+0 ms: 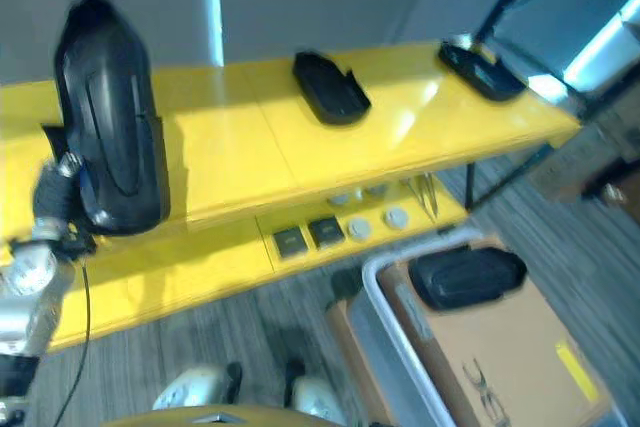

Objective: Move parts from the plastic box to the shelf.

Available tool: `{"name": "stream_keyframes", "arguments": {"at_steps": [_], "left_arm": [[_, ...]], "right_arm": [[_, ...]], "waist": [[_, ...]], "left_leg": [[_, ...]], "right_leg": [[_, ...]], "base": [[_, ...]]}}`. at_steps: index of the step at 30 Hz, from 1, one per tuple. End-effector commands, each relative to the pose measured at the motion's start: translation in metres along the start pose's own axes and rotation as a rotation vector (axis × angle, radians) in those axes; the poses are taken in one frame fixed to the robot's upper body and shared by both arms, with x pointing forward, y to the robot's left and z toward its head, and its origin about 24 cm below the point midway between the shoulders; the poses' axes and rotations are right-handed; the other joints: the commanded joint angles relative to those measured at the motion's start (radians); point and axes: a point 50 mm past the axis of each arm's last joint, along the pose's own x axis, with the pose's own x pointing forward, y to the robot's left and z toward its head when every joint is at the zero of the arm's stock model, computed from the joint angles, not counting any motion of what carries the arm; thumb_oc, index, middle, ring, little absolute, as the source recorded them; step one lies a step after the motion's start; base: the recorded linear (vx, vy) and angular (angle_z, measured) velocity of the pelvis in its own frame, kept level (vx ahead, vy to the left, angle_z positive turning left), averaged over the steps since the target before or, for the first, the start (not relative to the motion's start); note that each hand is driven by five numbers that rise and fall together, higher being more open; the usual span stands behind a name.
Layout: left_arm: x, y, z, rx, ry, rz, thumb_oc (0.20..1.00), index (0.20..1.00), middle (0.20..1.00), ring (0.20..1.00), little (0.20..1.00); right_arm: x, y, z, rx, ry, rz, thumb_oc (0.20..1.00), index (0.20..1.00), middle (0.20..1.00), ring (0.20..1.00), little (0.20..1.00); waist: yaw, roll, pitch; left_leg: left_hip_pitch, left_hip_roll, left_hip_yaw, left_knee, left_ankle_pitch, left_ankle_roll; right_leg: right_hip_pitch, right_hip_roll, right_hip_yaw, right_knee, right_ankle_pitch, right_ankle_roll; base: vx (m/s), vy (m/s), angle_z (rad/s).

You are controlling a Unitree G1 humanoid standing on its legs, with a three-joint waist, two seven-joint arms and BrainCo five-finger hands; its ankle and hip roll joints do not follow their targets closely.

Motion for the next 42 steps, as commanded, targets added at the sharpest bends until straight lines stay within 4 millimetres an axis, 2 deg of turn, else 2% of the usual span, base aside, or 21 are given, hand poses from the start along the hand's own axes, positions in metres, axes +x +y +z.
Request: {"name": "stream_keyframes", "arguments": {"at_steps": [1, 8, 9, 10, 11, 12, 14, 16, 17, 21, 27, 32, 37, 42], "left_arm": [[0.014, -0.036, 0.062, 0.012, -0.273, -0.137, 0.200, 0.200, 0.200, 0.200, 0.200], [0.024, -0.043, 0.055, 0.028, -0.196, -0.102, 0.200, 0.200, 0.200, 0.200, 0.200], [0.026, -0.041, 0.051, 0.064, -0.167, -0.097, 0.200, 0.200, 0.200, 0.200, 0.200], [0.030, -0.039, 0.044, 0.122, -0.127, -0.088, 0.200, 0.200, 0.200, 0.200, 0.200], [0.043, -0.033, 0.034, 0.215, -0.056, -0.033, 0.200, 0.200, 0.200, 0.200, 0.200], [0.060, -0.017, 0.023, 0.341, 0.029, 0.058, 0.200, 0.200, 0.200, 0.200, 0.200], [0.070, 0.000, 0.015, 0.417, 0.123, 0.126, 0.200, 0.200, 0.200, 0.200, 0.200], [0.076, 0.011, 0.011, 0.442, 0.178, 0.160, 0.200, 0.200, 0.200, 0.200, 0.200], [0.081, 0.025, 0.004, 0.489, 0.256, 0.199, 0.200, 0.200, 0.200, 0.200, 0.200], [0.086, 0.048, -0.003, 0.594, 0.366, 0.261, 0.200, 0.200, 0.200, 0.200, 0.200], [0.095, 0.065, 0.003, 0.677, 0.435, 0.330, 0.200, 0.200, 0.200, 0.200, 0.200], [0.102, 0.061, 0.006, 0.634, 0.441, 0.348, 0.200, 0.200, 0.200, 0.200, 0.200], [0.113, 0.041, 0.009, 0.431, 0.430, 0.389, 0.200, 0.200, 0.200, 0.200, 0.200], [0.115, 0.022, 0.000, 0.283, 0.425, 0.447, 0.200, 0.200, 0.200, 0.200, 0.200]], "right_arm": [[-0.002, -0.007, 0.018, -0.094, -0.045, 0.026, 1.000, 1.000, 1.000, 1.000, 1.000], [-0.003, -0.010, 0.020, -0.184, -0.023, 0.014, 1.000, 1.000, 1.000, 1.000, 1.000], [-0.004, -0.013, 0.021, -0.218, -0.016, 0.008, 1.000, 1.000, 1.000, 1.000, 1.000], [-0.005, -0.017, 0.016, -0.206, -0.004, 0.001, 1.000, 1.000, 1.000, 1.000, 1.000], [-0.007, -0.024, 0.012, -0.190, 0.008, -0.012, 1.000, 1.000, 1.000, 1.000, 1.000], [-0.008, -0.028, 0.011, -0.209, 0.020, -0.016, 1.000, 1.000, 1.000, 1.000, 1.000], [-0.009, -0.032, 0.004, -0.230, 0.045, -0.016, 1.000, 1.000, 1.000, 1.000, 1.000], [-0.009, -0.034, 0.001, -0.250, 0.058, -0.019, 1.000, 1.000, 1.000, 1.000, 1.000], [-0.010, -0.037, -0.005, -0.270, 0.082, -0.022, 1.000, 1.000, 1.000, 1.000, 1.000], [-0.012, -0.043, -0.012, -0.307, 0.119, -0.020, 1.000, 1.000, 1.000, 1.000, 1.000], [-0.014, -0.049, -0.018, -0.348, 0.141, -0.023, 1.000, 1.000, 1.000, 1.000, 1.000], [-0.015, -0.053, -0.019, -0.354, 0.137, -0.031, 1.000, 1.000, 1.000, 1.000, 1.000], [-0.013, -0.052, -0.007, -0.352, 0.093, -0.024, 1.000, 1.000, 1.000, 1.000, 1.000], [-0.010, -0.044, 0.003, -0.351, 0.052, -0.014, 1.000, 1.000, 1.000, 1.000, 1.000]], "waist": [[-0.024, 0.036, -0.078], [-0.030, 0.026, -0.083], [-0.037, 0.028, -0.075], [-0.057, 0.029, -0.071], [-0.104, 0.030, -0.075], [-0.141, 0.039, -0.081], [-0.167, 0.056, -0.086], [-0.179, 0.062, -0.086], [-0.192, 0.073, -0.089], [-0.217, 0.092, -0.093], [-0.255, 0.116, -0.078], [-0.270, 0.117, -0.066], [-0.295, 0.112, -0.030], [-0.310, 0.100, 0.005]], "left_leg": [[0.103, 0.056, -0.004, -0.252, 0.049, -0.009], [0.066, 0.142, 0.082, -0.243, 0.092, -0.066], [0.051, 0.166, 0.129, -0.246, 0.113, -0.082], [0.023, 0.196, 0.215, -0.222, 0.130, -0.098], [-0.001, 0.243, 0.351, -0.164, 0.131, -0.106], [0.031, 0.238, 0.390, -0.163, 0.108, -0.098], [0.058, 0.237, 0.415, -0.194, 0.118, -0.100], [0.074, 0.236, 0.425, -0.208, 0.120, -0.099], [0.096, 0.227, 0.424, -0.228, 0.120, -0.096], [0.113, 0.215, 0.427, -0.247, 0.119, -0.094], [0.129, 0.194, 0.434, -0.281, 0.115, -0.084], [0.119, 0.190, 0.438, -0.291, 0.114, -0.079], [0.090, 0.194, 0.444, -0.283, 0.112, -0.076], [0.061, 0.204, 0.445, -0.275, 0.116, -0.077]], "right_leg": [[0.063, -0.034, -0.107, -0.162, 0.064, 0.055], [0.113, 0.000, -0.171, -0.194, 0.032, 0.019], [0.122, 0.007, -0.192, -0.200, 0.026, 0.013], [0.134, 0.003, -0.227, -0.211, 0.024, 0.010], [0.133, -0.016, -0.287, -0.216, 0.019, 0.007], [0.125, -0.026, -0.301, -0.211, 0.016, 0.009], [0.126, -0.026, -0.302, -0.209, 0.016, 0.011], [0.129, -0.027, -0.297, -0.208, 0.017, 0.014], [0.133, -0.028, -0.288, -0.206, 0.017, 0.019], [0.120, -0.034, -0.266, -0.189, 0.014, 0.027], [0.092, -0.034, -0.234, -0.158, 0.004, 0.038], [0.065, -0.029, -0.217, -0.149, 0.004, 0.041], [0.026, -0.017, -0.195, -0.136, 0.000, 0.039], [0.001, -0.005, -0.175, -0.140, 0.005, 0.032]], "base": [[0.17, -0.335, 0.50], [0.09, -0.206, 0.07], [0.07, -0.194, 0.20], [0.06, -0.160, 0.56], [0.06, 0.018, 1.61], [0.06, 0.111, 2.03], [0.10, 0.114, 0.97], [0.11, 0.077, -0.27], [0.12, 0.086, -0.02], [0.09, 0.101, 0.00], [0.05, 0.077, -0.07], [0.00, -0.005, -0.08], [-0.05, -0.027, -0.07], [-0.08, -0.047, -0.08]]}}
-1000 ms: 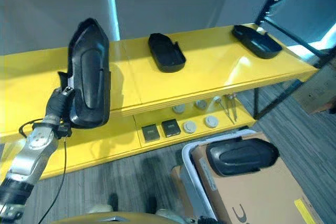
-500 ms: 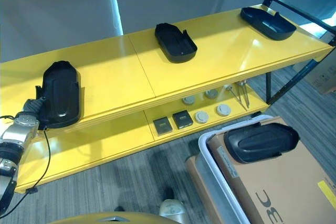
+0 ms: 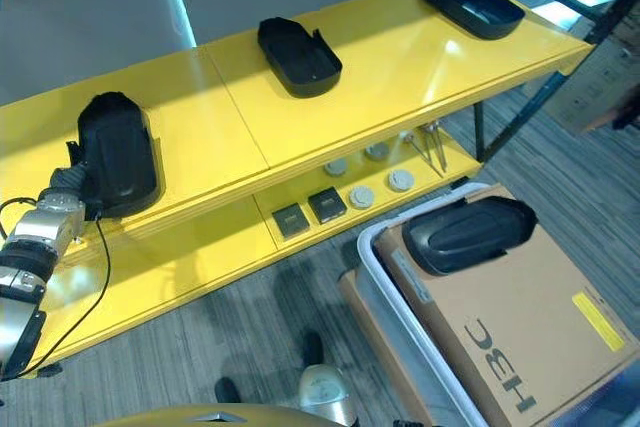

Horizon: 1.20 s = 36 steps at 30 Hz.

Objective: Move parts from the plastic box to the shelf.

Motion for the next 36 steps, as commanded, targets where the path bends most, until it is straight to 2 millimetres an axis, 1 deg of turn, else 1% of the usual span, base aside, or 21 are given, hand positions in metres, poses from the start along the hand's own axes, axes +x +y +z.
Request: {"name": "stream_keyframes", "arguments": {"at_steps": [1, 4, 7, 10, 18, 19, 20, 23, 25, 28, 29, 31, 32, 34, 36], "left_arm": [[0.004, 0.011, 0.028, -0.170, -0.051, 0.092, 0.200, 0.200, 0.200, 0.200, 0.200], [0.004, 0.003, 0.020, -0.186, -0.011, 0.102, 0.200, 0.200, 0.200, 0.200, 0.200], [0.004, 0.001, 0.015, -0.186, 0.020, 0.120, 0.200, 0.200, 0.200, 0.200, 0.200], [0.006, 0.006, 0.013, -0.194, 0.043, 0.148, 0.200, 0.200, 0.200, 0.200, 0.200], [0.009, 0.016, -0.005, -0.159, 0.118, 0.152, 0.200, 0.200, 0.200, 0.200, 0.200], [0.010, 0.017, -0.009, -0.144, 0.130, 0.149, 0.652, 0.652, 0.652, 0.652, 0.652], [0.010, 0.017, -0.011, -0.136, 0.133, 0.148, 1.000, 1.000, 1.000, 1.000, 1.000], [0.010, 0.019, -0.017, -0.116, 0.146, 0.151, 1.000, 1.000, 1.000, 1.000, 1.000], [0.010, 0.024, -0.021, -0.087, 0.149, 0.192, 1.000, 1.000, 1.000, 1.000, 1.000], [0.010, 0.028, -0.025, -0.083, 0.170, 0.202, 1.000, 1.000, 1.000, 1.000, 1.000], [0.010, 0.034, -0.032, -0.069, 0.186, 0.224, 1.000, 1.000, 1.000, 1.000, 1.000], [0.010, 0.038, -0.036, -0.049, 0.190, 0.239, 1.000, 1.000, 1.000, 1.000, 1.000], [0.011, 0.043, -0.038, -0.024, 0.181, 0.250, 1.000, 1.000, 1.000, 1.000, 1.000], [0.012, 0.051, -0.033, -0.026, 0.148, 0.273, 1.000, 1.000, 1.000, 1.000, 1.000], [0.013, 0.063, -0.022, -0.026, 0.094, 0.289, 1.000, 1.000, 1.000, 1.000, 1.000]], "right_arm": [[0.001, 0.002, 0.001, -0.036, 0.006, 0.018, 1.000, 1.000, 1.000, 1.000, 1.000], [0.002, 0.007, 0.002, -0.025, 0.004, 0.029, 1.000, 1.000, 1.000, 1.000, 1.000], [0.003, 0.011, 0.001, -0.030, 0.005, 0.041, 1.000, 1.000, 1.000, 1.000, 1.000], [0.003, 0.011, 0.002, -0.037, -0.002, 0.041, 1.000, 1.000, 1.000, 1.000, 1.000], [0.002, 0.010, -0.002, -0.052, 0.005, 0.040, 1.000, 1.000, 1.000, 1.000, 1.000], [0.001, 0.011, -0.005, -0.058, 0.011, 0.040, 1.000, 1.000, 1.000, 1.000, 1.000], [0.001, 0.012, -0.006, -0.060, 0.015, 0.039, 1.000, 1.000, 1.000, 1.000, 1.000], [0.001, 0.011, -0.010, -0.066, 0.033, 0.037, 1.000, 1.000, 1.000, 1.000, 1.000], [0.000, 0.011, -0.015, -0.078, 0.049, 0.034, 1.000, 1.000, 1.000, 1.000, 1.000], [0.000, 0.012, -0.018, -0.080, 0.059, 0.033, 1.000, 1.000, 1.000, 1.000, 1.000], [0.000, 0.014, -0.022, -0.076, 0.070, 0.032, 1.000, 1.000, 1.000, 1.000, 1.000], [0.000, 0.016, -0.024, -0.078, 0.079, 0.034, 1.000, 1.000, 1.000, 1.000, 1.000], [0.000, 0.016, -0.026, -0.077, 0.086, 0.034, 1.000, 1.000, 1.000, 1.000, 1.000], [0.000, 0.016, -0.027, -0.085, 0.089, 0.034, 1.000, 1.000, 1.000, 1.000, 1.000], [0.000, 0.017, -0.029, -0.088, 0.097, 0.030, 1.000, 1.000, 1.000, 1.000, 1.000]], "waist": [[-0.010, -0.010, 0.004], [-0.017, -0.019, 0.010], [-0.023, -0.025, 0.016], [-0.031, -0.026, 0.023], [-0.033, -0.027, 0.024], [-0.033, -0.025, 0.021], [-0.033, -0.025, 0.019], [-0.030, -0.022, 0.009], [-0.027, -0.018, -0.003], [-0.025, -0.016, -0.011], [-0.020, -0.015, -0.023], [-0.016, -0.014, -0.033], [-0.010, -0.014, -0.041], [-0.003, -0.013, -0.048], [0.003, -0.009, -0.057]], "left_leg": [[-0.082, 0.024, -0.063, 0.031, -0.025, -0.002], [-0.081, 0.032, -0.057, 0.035, -0.022, -0.005], [-0.088, 0.041, -0.055, 0.044, -0.021, -0.007], [-0.093, 0.045, -0.054, 0.047, -0.019, -0.009], [-0.087, 0.051, -0.049, 0.058, -0.018, -0.012], [-0.082, 0.052, -0.047, 0.059, -0.018, -0.012], [-0.078, 0.052, -0.046, 0.058, -0.019, -0.012], [-0.065, 0.051, -0.045, 0.055, -0.019, -0.013], [-0.050, 0.049, -0.043, 0.050, -0.020, -0.013], [-0.042, 0.047, -0.043, 0.048, -0.021, -0.014], [-0.028, 0.046, -0.042, 0.042, -0.023, -0.015], [-0.014, 0.045, -0.041, 0.037, -0.025, -0.016], [-0.005, 0.044, -0.040, 0.034, -0.026, -0.017], [0.005, 0.042, -0.041, 0.030, -0.028, -0.017], [0.019, 0.040, -0.040, 0.024, -0.030, -0.016]], "right_leg": [[-0.029, 0.047, 0.082, 0.098, -0.141, 0.075], [-0.023, 0.050, 0.088, 0.091, -0.138, 0.073], [-0.024, 0.052, 0.093, 0.092, -0.140, 0.069], [-0.028, 0.055, 0.099, 0.091, -0.141, 0.067], [-0.008, 0.049, 0.095, 0.082, -0.142, 0.064], [-0.001, 0.048, 0.093, 0.080, -0.143, 0.064], [0.002, 0.047, 0.092, 0.078, -0.143, 0.064], [0.017, 0.043, 0.087, 0.075, -0.145, 0.065], [0.033, 0.040, 0.081, 0.071, -0.148, 0.067], [0.042, 0.039, 0.077, 0.067, -0.149, 0.068], [0.059, 0.036, 0.069, 0.060, -0.149, 0.069], [0.073, 0.034, 0.061, 0.054, -0.150, 0.070], [0.083, 0.032, 0.054, 0.049, -0.151, 0.071], [0.095, 0.030, 0.048, 0.046, -0.152, 0.072], [0.109, 0.028, 0.040, 0.042, -0.154, 0.072]], "base": [[-0.02, -0.062, -0.21], [0.04, -0.063, -0.11], [0.02, -0.031, -0.02], [0.00, -0.009, -0.05], [0.02, -0.002, -0.03], [0.07, 0.017, -0.03], [0.06, 0.020, -0.02], [0.07, 0.030, -0.03], [0.09, 0.043, -0.02], [0.04, 0.018, 0.00], [0.07, 0.025, 0.01], [0.07, 0.029, 0.02], [0.04, 0.025, 0.02], [0.01, 0.016, 0.02], [0.02, 0.032, 0.09]]}}
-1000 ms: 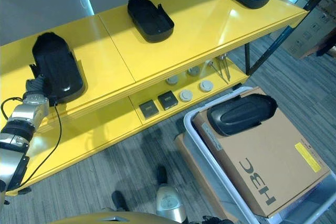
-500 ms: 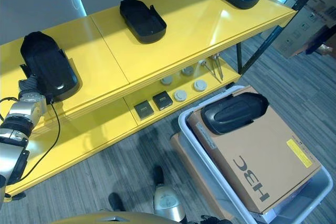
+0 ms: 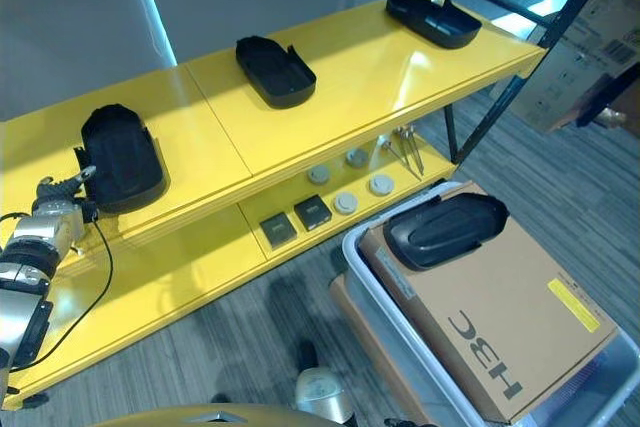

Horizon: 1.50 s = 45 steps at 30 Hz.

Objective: Move parts from the plastic box to the shelf.

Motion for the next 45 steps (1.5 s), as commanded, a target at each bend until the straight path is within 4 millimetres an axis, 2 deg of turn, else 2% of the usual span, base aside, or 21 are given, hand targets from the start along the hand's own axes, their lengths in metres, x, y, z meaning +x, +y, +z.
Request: {"name": "stream_keyframes", "arguments": {"at_steps": [1, 4, 5, 6, 7, 10, 11, 12, 13, 15, 16, 18, 19, 20, 24, 27, 33, 45], "left_arm": [[0.011, 0.039, 0.014, 0.028, -0.072, 0.136, 1.000, 1.000, 1.000, 1.000, 1.000], [0.007, 0.049, 0.039, 0.016, -0.217, 0.141, 1.000, 1.000, 1.000, 1.000, 1.000], [0.002, 0.054, 0.055, 0.010, -0.303, 0.135, 1.000, 1.000, 1.000, 1.000, 1.000], [0.000, 0.056, 0.059, 0.007, -0.341, 0.133, 1.000, 1.000, 1.000, 1.000, 1.000], [-0.010, 0.059, 0.077, -0.006, -0.456, 0.108, 1.000, 1.000, 1.000, 1.000, 1.000], [-0.029, 0.062, 0.101, -0.059, -0.625, 0.018, 1.000, 1.000, 1.000, 1.000, 1.000], [-0.040, 0.062, 0.109, -0.079, -0.685, -0.040, 1.000, 1.000, 1.000, 1.000, 1.000], [-0.069, 0.050, 0.118, -0.133, -0.785, -0.233, 1.000, 1.000, 1.000, 1.000, 1.000], [-0.072, 0.049, 0.117, -0.139, -0.794, -0.257, 1.000, 1.000, 1.000, 1.000, 1.000], [-0.097, 0.031, 0.111, -0.173, -0.852, -0.472, 1.000, 1.000, 1.000, 1.000, 1.000], [-0.108, 0.022, 0.104, -0.193, -0.860, -0.552, 0.903, 0.903, 0.903, 0.903, 0.903], [-0.118, 0.012, 0.094, -0.211, -0.858, -0.665, 0.586, 0.586, 0.586, 0.586, 0.586], [-0.132, -0.001, 0.079, -0.232, -0.852, -0.777, 0.241, 0.241, 0.241, 0.241, 0.241], [-0.136, -0.005, 0.072, -0.231, -0.850, -0.816, 0.200, 0.200, 0.200, 0.200, 0.200], [-0.137, -0.011, 0.046, -0.192, -0.825, -0.882, 0.200, 0.200, 0.200, 0.200, 0.200], [-0.132, -0.018, 0.034, -0.257, -0.753, -0.921, 0.200, 0.200, 0.200, 0.200, 0.200], [-0.110, -0.027, 0.025, -0.273, -0.737, -0.778, 0.200, 0.200, 0.200, 0.200, 0.200], [-0.094, -0.060, 0.024, -0.300, -0.637, -0.724, 0.200, 0.200, 0.200, 0.200, 0.200]], "right_arm": [[-0.002, 0.008, -0.031, -0.049, 0.100, 0.010, 1.000, 1.000, 1.000, 1.000, 1.000], [-0.002, 0.011, -0.033, -0.039, 0.109, 0.004, 1.000, 1.000, 1.000, 1.000, 1.000], [-0.001, 0.013, -0.035, -0.031, 0.112, 0.002, 1.000, 1.000, 1.000, 1.000, 1.000], [-0.001, 0.014, -0.036, -0.032, 0.111, 0.000, 1.000, 1.000, 1.000, 1.000, 1.000], [-0.001, 0.015, -0.037, -0.027, 0.111, -0.006, 1.000, 1.000, 1.000, 1.000, 1.000], [-0.001, 0.017, -0.039, -0.022, 0.114, -0.010, 1.000, 1.000, 1.000, 1.000, 1.000], [-0.001, 0.018, -0.040, -0.017, 0.116, -0.010, 1.000, 1.000, 1.000, 1.000, 1.000], [-0.001, 0.020, -0.041, 0.001, 0.117, -0.011, 1.000, 1.000, 1.000, 1.000, 1.000], [-0.001, 0.020, -0.041, 0.002, 0.116, -0.011, 1.000, 1.000, 1.000, 1.000, 1.000], [-0.001, 0.023, -0.041, 0.013, 0.115, -0.011, 1.000, 1.000, 1.000, 1.000, 1.000], [-0.001, 0.024, -0.041, 0.020, 0.115, -0.010, 1.000, 1.000, 1.000, 1.000, 1.000], [0.000, 0.026, -0.041, 0.029, 0.116, -0.009, 1.000, 1.000, 1.000, 1.000, 1.000], [0.000, 0.028, -0.043, 0.044, 0.119, -0.009, 1.000, 1.000, 1.000, 1.000, 1.000], [0.000, 0.029, -0.043, 0.049, 0.120, -0.010, 1.000, 1.000, 1.000, 1.000, 1.000], [-0.001, 0.028, -0.049, 0.073, 0.135, -0.011, 1.000, 1.000, 1.000, 1.000, 1.000], [-0.002, 0.025, -0.052, 0.078, 0.137, -0.016, 1.000, 1.000, 1.000, 1.000, 1.000], [-0.002, 0.023, -0.055, 0.043, 0.142, -0.017, 1.000, 1.000, 1.000, 1.000, 1.000], [-0.003, 0.014, -0.057, -0.020, 0.144, -0.021, 1.000, 1.000, 1.000, 1.000, 1.000]], "waist": [[0.013, 0.006, -0.050], [0.031, 0.009, -0.056], [0.046, 0.011, -0.060], [0.049, 0.012, -0.061], [0.066, 0.013, -0.061], [0.086, 0.011, -0.059], [0.095, 0.009, -0.059], [0.117, 0.004, -0.055], [0.120, 0.003, -0.056], [0.137, -0.001, -0.056], [0.144, -0.004, -0.054], [0.152, -0.006, -0.052], [0.163, -0.010, -0.049], [0.167, -0.011, -0.048], [0.177, -0.014, -0.040], [0.177, -0.014, -0.035], [0.152, -0.017, -0.035], [0.108, -0.013, -0.023]], "left_leg": [[-0.079, 0.022, -0.066, 0.030, -0.011, -0.005], [-0.061, 0.016, -0.070, 0.020, -0.016, -0.003], [-0.054, 0.013, -0.074, 0.015, -0.017, -0.002], [-0.053, 0.013, -0.074, 0.014, -0.018, -0.002], [-0.047, 0.009, -0.082, 0.011, -0.020, 0.000], [-0.042, 0.007, -0.093, 0.010, -0.024, 0.002], [-0.040, 0.005, -0.099, 0.010, -0.025, 0.003], [-0.033, 0.000, -0.113, 0.009, -0.033, 0.004], [-0.036, 0.000, -0.114, 0.008, -0.030, 0.004], [-0.036, -0.003, -0.126, 0.005, -0.032, 0.004], [-0.036, -0.004, -0.131, 0.004, -0.033, 0.005], [-0.036, -0.006, -0.137, 0.004, -0.034, 0.005], [-0.037, -0.008, -0.145, 0.002, -0.034, 0.005], [-0.037, -0.010, -0.147, 0.002, -0.034, 0.005], [-0.044, -0.012, -0.155, 0.004, -0.034, 0.006], [-0.047, -0.014, -0.155, 0.005, -0.034, 0.009], [-0.040, -0.010, -0.133, 0.005, -0.036, 0.011], [-0.033, 0.002, -0.114, 0.015, -0.036, 0.010]], "right_leg": [[0.013, 0.013, 0.009, 0.070, -0.166, 0.082], [0.033, 0.008, -0.007, 0.061, -0.164, 0.084], [0.042, 0.005, -0.016, 0.054, -0.162, 0.086], [0.044, 0.005, -0.018, 0.052, -0.161, 0.086], [0.052, 0.002, -0.026, 0.049, -0.158, 0.088], [0.063, -0.002, -0.034, 0.046, -0.158, 0.088], [0.068, -0.003, -0.037, 0.044, -0.158, 0.088], [0.082, -0.007, -0.047, 0.039, -0.159, 0.089], [0.079, -0.007, -0.047, 0.039, -0.157, 0.088], [0.082, -0.008, -0.052, 0.037, -0.155, 0.088], [0.084, -0.009, -0.054, 0.036, -0.154, 0.088], [0.086, -0.010, -0.057, 0.035, -0.154, 0.088], [0.087, -0.010, -0.058, 0.034, -0.152, 0.088], [0.087, -0.010, -0.058, 0.033, -0.152, 0.088], [0.083, -0.011, -0.056, 0.033, -0.147, 0.088], [0.079, -0.010, -0.053, 0.033, -0.145, 0.088], [0.074, -0.010, -0.037, 0.029, -0.137, 0.091], [0.058, -0.006, -0.008, 0.054, -0.144, 0.093]], "base": [[0.01, 0.031, 0.17], [0.00, 0.033, 0.09], [0.00, 0.036, 0.04], [0.00, 0.048, 0.07], [0.00, 0.044, 0.15], [0.00, 0.032, 0.21], [0.01, 0.029, 0.22], [0.01, 0.025, 0.26], [0.01, 0.022, 0.24], [0.00, 0.012, 0.11], [0.00, 0.011, 0.15], [0.01, 0.010, 0.16], [0.01, 0.014, 0.08], [0.00, 0.000, 0.00], [0.00, 0.009, -0.03], [-0.01, 0.019, -0.08], [0.01, 0.009, -0.02], [0.02, 0.002, -0.06]]}}
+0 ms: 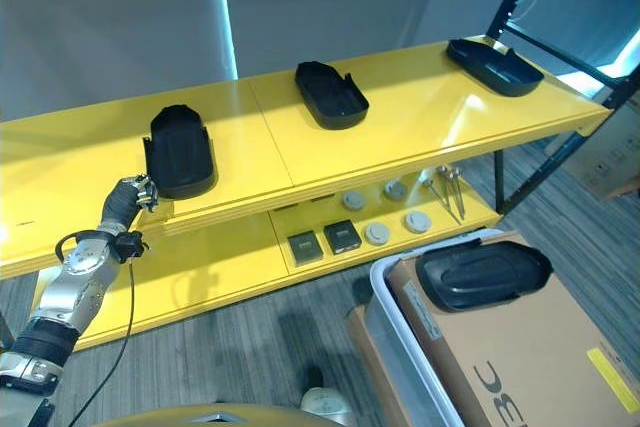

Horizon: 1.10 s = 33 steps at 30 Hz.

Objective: Move parts from the plastic box to the shelf.

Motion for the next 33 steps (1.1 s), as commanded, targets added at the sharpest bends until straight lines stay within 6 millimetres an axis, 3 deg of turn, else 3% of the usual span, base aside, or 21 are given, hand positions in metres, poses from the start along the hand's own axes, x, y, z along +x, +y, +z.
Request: {"name": "stream_keyframes", "arguments": {"at_steps": [1, 11, 20, 33], "left_arm": [[0.022, -0.012, 0.038, 0.013, -0.165, -0.002, 0.200, 0.200, 0.200, 0.200, 0.200], [0.029, -0.017, 0.020, -0.014, -0.097, 0.074, 0.200, 0.200, 0.200, 0.200, 0.200], [0.036, 0.001, 0.005, -0.023, -0.013, 0.203, 0.200, 0.200, 0.200, 0.200, 0.200], [0.044, 0.007, 0.000, -0.017, 0.059, 0.260, 0.200, 0.200, 0.200, 0.200, 0.200]], "right_arm": [[0.000, -0.012, -0.002, -0.079, 0.033, -0.022, 1.000, 1.000, 1.000, 1.000, 1.000], [-0.001, -0.012, -0.007, -0.096, 0.050, -0.026, 1.000, 1.000, 1.000, 1.000, 1.000], [-0.002, -0.017, -0.012, -0.121, 0.058, -0.035, 1.000, 1.000, 1.000, 1.000, 1.000], [-0.002, -0.020, -0.010, -0.173, 0.061, -0.032, 1.000, 1.000, 1.000, 1.000, 1.000]], "waist": [[-0.010, 0.004, 0.009], [-0.031, 0.008, 0.013], [-0.056, 0.011, 0.015], [-0.077, 0.007, 0.015]], "left_leg": [[-0.029, 0.014, -0.046, 0.016, -0.042, -0.004], [-0.021, 0.020, -0.041, 0.024, -0.044, -0.006], [-0.017, 0.027, -0.030, 0.028, -0.042, -0.010], [-0.008, 0.032, -0.022, 0.023, -0.040, -0.014]], "right_leg": [[0.037, 0.012, 0.037, 0.060, -0.130, 0.075], [0.040, 0.014, 0.052, 0.062, -0.132, 0.075], [0.038, 0.015, 0.063, 0.063, -0.133, 0.078], [0.041, 0.019, 0.071, 0.066, -0.139, 0.080]], "base": [[0.04, -0.004, -0.08], [0.03, -0.002, -0.08], [0.01, 0.001, -0.01], [0.00, 0.000, 0.00]]}}
